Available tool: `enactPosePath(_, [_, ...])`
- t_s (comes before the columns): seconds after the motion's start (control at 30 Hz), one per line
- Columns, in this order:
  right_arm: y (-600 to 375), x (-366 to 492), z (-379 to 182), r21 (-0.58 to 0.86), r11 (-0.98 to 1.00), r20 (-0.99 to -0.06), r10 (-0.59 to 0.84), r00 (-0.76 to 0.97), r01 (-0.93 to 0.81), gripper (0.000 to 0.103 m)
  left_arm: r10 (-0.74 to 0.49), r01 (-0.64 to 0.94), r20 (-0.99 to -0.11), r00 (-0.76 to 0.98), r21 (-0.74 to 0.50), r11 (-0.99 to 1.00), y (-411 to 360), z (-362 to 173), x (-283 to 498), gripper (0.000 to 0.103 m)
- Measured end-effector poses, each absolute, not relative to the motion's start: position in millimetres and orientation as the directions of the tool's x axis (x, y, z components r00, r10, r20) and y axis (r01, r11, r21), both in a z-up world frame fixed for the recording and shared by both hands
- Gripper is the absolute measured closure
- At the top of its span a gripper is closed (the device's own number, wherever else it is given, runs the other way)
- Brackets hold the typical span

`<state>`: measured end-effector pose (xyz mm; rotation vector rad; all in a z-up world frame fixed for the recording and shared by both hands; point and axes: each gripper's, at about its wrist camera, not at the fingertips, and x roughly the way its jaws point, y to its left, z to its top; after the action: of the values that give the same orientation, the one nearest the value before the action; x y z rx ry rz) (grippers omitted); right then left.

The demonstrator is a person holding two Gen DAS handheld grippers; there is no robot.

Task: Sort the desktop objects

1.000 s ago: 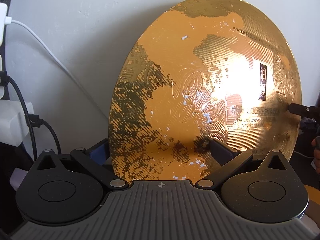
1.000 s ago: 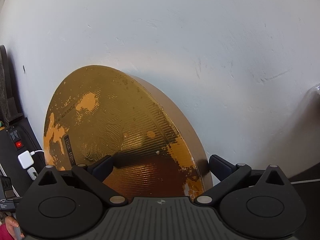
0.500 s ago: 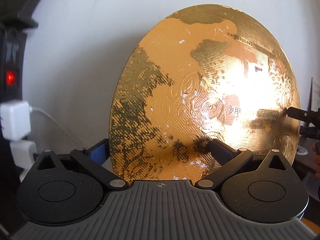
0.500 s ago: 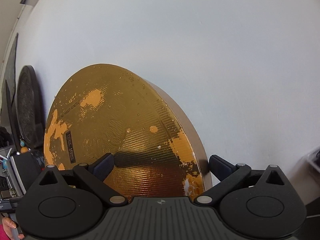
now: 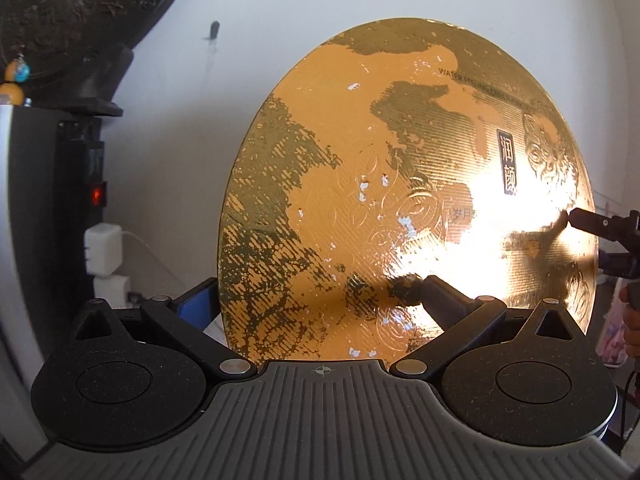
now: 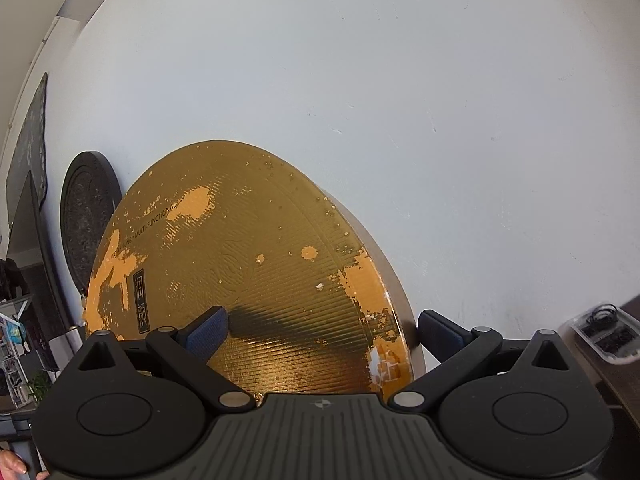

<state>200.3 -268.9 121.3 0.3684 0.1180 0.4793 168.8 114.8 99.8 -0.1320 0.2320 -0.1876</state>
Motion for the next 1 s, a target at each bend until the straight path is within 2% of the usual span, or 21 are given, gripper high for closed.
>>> enactPosePath(0.53, [-274.6, 132.4, 104.3, 0.409, 0.820, -0.127, 0.485, 0.865, -0.400, 0.000, -0.157, 0.106, -0.306, 0.939, -0.179, 0.978, 97.2, 88.6, 71.7, 0.000])
enactPosePath(1.0, [-277.3, 102.5, 82.3, 0.443, 0.848, -0.308, 0.447, 0.840, -0.290, 0.000, -0.168, 0.095, -0.392, 0.905, -0.200, 0.975, 79.9, 65.3, 31.5, 0.000])
